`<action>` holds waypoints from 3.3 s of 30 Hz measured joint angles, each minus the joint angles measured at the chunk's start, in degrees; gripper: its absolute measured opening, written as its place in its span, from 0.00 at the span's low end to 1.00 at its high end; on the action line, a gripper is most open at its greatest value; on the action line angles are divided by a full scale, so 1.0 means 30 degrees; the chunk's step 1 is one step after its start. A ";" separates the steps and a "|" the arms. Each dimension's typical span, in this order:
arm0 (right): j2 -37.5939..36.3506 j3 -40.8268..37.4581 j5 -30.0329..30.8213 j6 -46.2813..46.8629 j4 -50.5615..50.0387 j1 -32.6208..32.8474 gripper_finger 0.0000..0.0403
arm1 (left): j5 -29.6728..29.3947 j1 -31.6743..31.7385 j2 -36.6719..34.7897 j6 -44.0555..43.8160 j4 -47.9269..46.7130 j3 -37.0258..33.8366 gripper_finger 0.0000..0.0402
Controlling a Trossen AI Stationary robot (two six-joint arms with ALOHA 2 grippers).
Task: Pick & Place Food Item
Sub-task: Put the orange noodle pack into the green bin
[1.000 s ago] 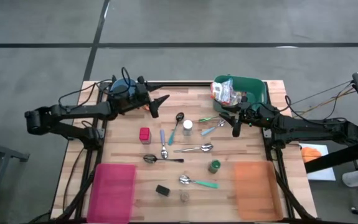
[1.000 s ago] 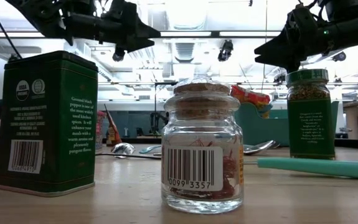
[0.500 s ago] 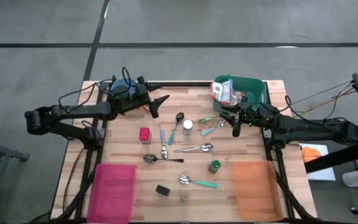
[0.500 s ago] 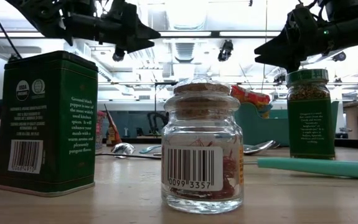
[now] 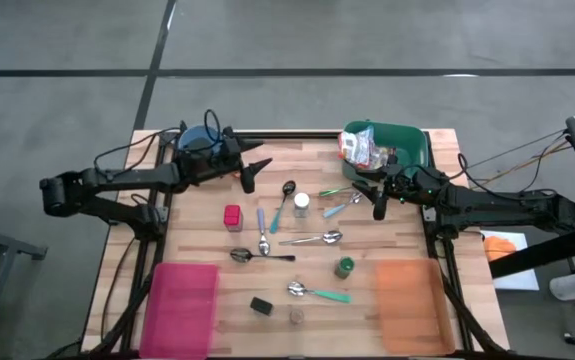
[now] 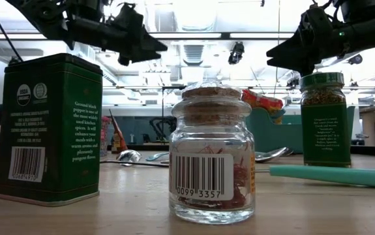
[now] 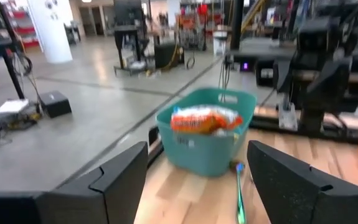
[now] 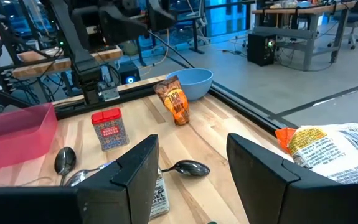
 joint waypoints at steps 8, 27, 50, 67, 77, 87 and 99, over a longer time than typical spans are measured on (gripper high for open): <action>-0.0004 0.0000 0.0000 0.0004 0.0000 0.0000 0.46 | -0.0007 0.0009 0.0000 0.0000 -0.3537 -0.0007 0.69; -0.0004 0.0002 0.0000 0.0010 0.0000 0.0000 0.46 | -0.0008 0.0015 -0.0138 0.0000 -0.3379 -0.0004 0.69; 0.0113 0.0182 0.0191 0.1125 0.3115 -0.0014 0.46 | -0.0013 0.0000 -0.0131 -0.0053 -0.6163 -0.0007 0.69; 0.8877 1.0593 0.6141 -0.1742 -1.0030 -0.0037 0.46 | -0.0014 0.0007 -0.0131 -0.0044 -0.6168 -0.0007 0.69; 1.4058 1.5452 0.8113 -0.0272 -1.5010 0.0095 0.51 | -0.0014 0.0007 -0.0131 0.0000 -0.6168 -0.0007 0.69; 1.8303 2.1404 1.1472 0.3372 -2.3275 0.1129 0.83 | -0.0007 0.0007 -0.0131 -0.0007 -0.6168 -0.0007 0.69; 2.2899 2.4903 1.5052 0.3714 -2.7481 0.2196 0.69 | -0.0015 0.0015 -0.0131 -0.0026 -0.6165 -0.0015 0.69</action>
